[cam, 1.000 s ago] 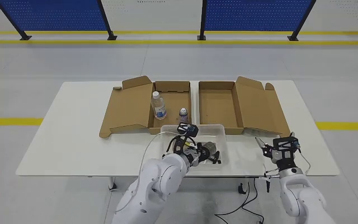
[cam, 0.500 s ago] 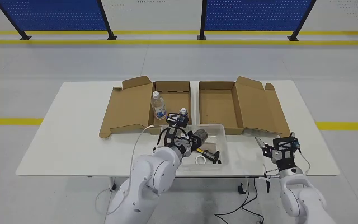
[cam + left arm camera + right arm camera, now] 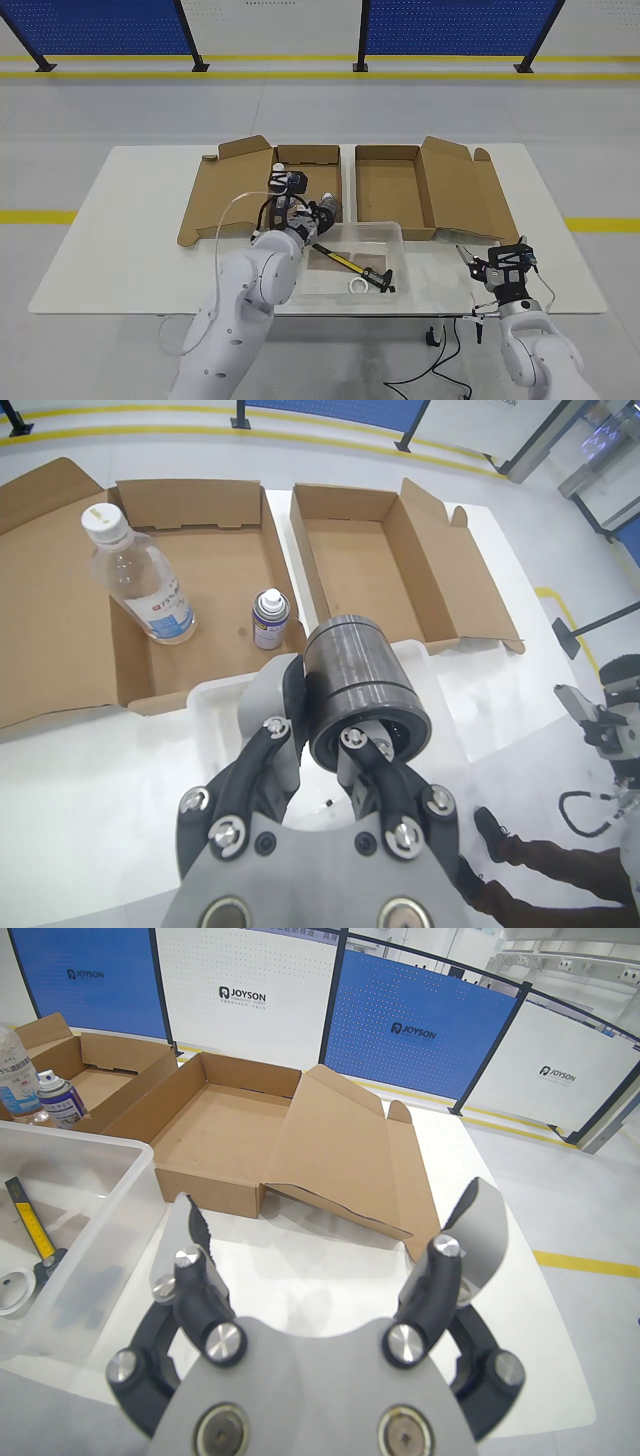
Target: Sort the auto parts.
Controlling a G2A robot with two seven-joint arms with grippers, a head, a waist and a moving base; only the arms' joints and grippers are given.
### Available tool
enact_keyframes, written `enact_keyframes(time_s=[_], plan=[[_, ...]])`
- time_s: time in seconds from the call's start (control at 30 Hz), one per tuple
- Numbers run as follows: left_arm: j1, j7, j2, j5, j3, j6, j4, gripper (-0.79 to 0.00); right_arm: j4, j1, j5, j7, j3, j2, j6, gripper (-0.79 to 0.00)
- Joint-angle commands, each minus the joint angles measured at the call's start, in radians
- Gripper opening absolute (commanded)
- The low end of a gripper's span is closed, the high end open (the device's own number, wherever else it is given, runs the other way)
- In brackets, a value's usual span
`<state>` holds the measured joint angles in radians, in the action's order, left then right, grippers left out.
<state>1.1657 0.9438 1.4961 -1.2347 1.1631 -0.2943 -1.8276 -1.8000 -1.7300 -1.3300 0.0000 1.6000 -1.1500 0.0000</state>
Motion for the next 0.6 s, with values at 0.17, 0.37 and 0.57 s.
enact_keyframes(time_s=[0.17,0.37,0.57], plan=[[-0.098,0.027,0.008,0.001,-0.006,-0.028,0.131,-0.785,0.0,0.0,0.0,0.0,0.0,0.0,0.0,0.0],[-0.166,0.005,0.017,0.025,-0.026,-0.029,0.255,-0.785,0.0,0.0,0.0,0.0,0.0,0.0,0.0,0.0],[-0.235,0.017,0.024,-0.002,-0.047,-0.039,0.352,-0.785,0.0,0.0,0.0,0.0,0.0,0.0,0.0,0.0]])
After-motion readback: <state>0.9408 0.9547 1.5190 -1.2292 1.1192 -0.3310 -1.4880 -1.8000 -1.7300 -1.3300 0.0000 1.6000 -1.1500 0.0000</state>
